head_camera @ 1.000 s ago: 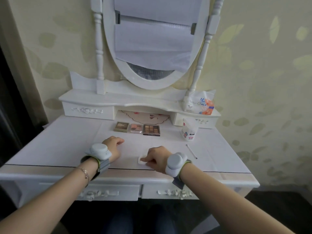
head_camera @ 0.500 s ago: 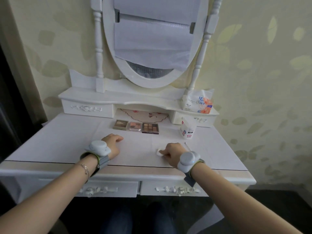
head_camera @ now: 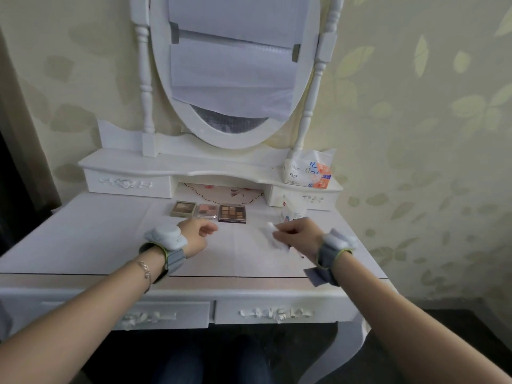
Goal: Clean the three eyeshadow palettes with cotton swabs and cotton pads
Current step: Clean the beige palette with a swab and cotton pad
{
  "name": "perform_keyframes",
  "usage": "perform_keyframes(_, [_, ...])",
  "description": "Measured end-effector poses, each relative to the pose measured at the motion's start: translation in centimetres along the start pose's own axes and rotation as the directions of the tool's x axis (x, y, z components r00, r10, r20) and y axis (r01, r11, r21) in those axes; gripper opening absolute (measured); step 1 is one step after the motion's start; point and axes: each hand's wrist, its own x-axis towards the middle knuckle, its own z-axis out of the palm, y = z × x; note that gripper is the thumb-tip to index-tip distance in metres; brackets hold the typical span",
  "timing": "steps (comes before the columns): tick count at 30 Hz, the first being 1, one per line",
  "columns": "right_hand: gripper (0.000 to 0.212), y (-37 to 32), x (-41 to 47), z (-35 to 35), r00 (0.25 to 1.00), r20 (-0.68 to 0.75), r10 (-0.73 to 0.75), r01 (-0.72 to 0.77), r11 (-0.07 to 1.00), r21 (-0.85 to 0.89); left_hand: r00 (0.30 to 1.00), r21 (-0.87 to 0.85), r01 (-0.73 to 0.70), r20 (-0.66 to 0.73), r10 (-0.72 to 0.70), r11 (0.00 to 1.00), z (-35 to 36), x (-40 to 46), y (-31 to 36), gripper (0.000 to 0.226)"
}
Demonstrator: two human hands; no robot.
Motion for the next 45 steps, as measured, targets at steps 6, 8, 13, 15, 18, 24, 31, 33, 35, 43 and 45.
perform_keyframes(6, [0.041,4.5,1.1,-5.3,0.974,-0.212,0.083,-0.099,0.993,-0.069,0.938,0.074,-0.318,0.17,0.302,0.945,3.3,1.9,5.6,0.036])
perform_keyframes(8, [0.042,5.9,1.3,-5.7,0.97,-0.205,0.132,-0.153,0.984,-0.089,0.896,0.138,-0.395,0.276,0.348,0.908,4.6,2.9,7.3,0.036])
perform_keyframes(13, [0.029,7.3,1.9,-6.0,0.967,-0.169,0.193,-0.217,0.967,-0.135,0.821,0.299,-0.524,0.427,0.38,0.797,8.1,5.4,10.8,0.04])
perform_keyframes(15, [0.016,7.4,2.2,-6.0,0.965,-0.165,0.202,-0.227,0.962,-0.153,0.804,0.353,-0.552,0.466,0.369,0.756,9.1,6.4,11.5,0.04])
perform_keyframes(18, [0.037,7.9,2.8,-6.3,0.966,-0.175,0.19,-0.218,0.962,-0.162,0.792,0.426,-0.582,0.491,0.363,0.693,9.7,7.6,12.2,0.034])
perform_keyframes(24, [0.052,8.2,2.4,-7.2,0.955,-0.199,0.218,-0.276,0.9,-0.337,0.741,0.609,-0.672,0.549,0.386,0.423,9.8,7.7,12.9,0.022])
perform_keyframes(31, [0.051,7.6,0.7,-4.7,0.96,-0.144,0.24,-0.278,0.773,-0.57,0.722,0.654,-0.683,0.54,0.432,0.325,7.4,7.0,10.4,0.021])
perform_keyframes(33, [0.055,7.7,0.4,-3.8,0.961,-0.153,0.228,-0.275,0.807,-0.523,0.777,0.633,-0.627,0.468,0.421,0.453,5.7,6.5,9.2,0.02])
perform_keyframes(35, [0.059,7.5,0.4,-3.2,0.977,-0.104,0.186,-0.213,0.841,-0.497,0.813,0.589,-0.582,0.42,0.403,0.561,3.9,6.2,8.1,0.02])
perform_keyframes(43, [0.049,0.8,-0.6,4.6,0.974,0.221,0.053,0.064,0.869,-0.491,0.883,0.475,-0.46,0.337,0.328,0.75,-1.1,2.9,4.6,0.006])
perform_keyframes(45, [0.049,-0.2,-0.7,6.4,0.968,0.248,0.031,0.102,0.857,-0.505,0.901,0.459,-0.422,0.308,0.306,0.782,-2.0,2.2,3.9,0.003])
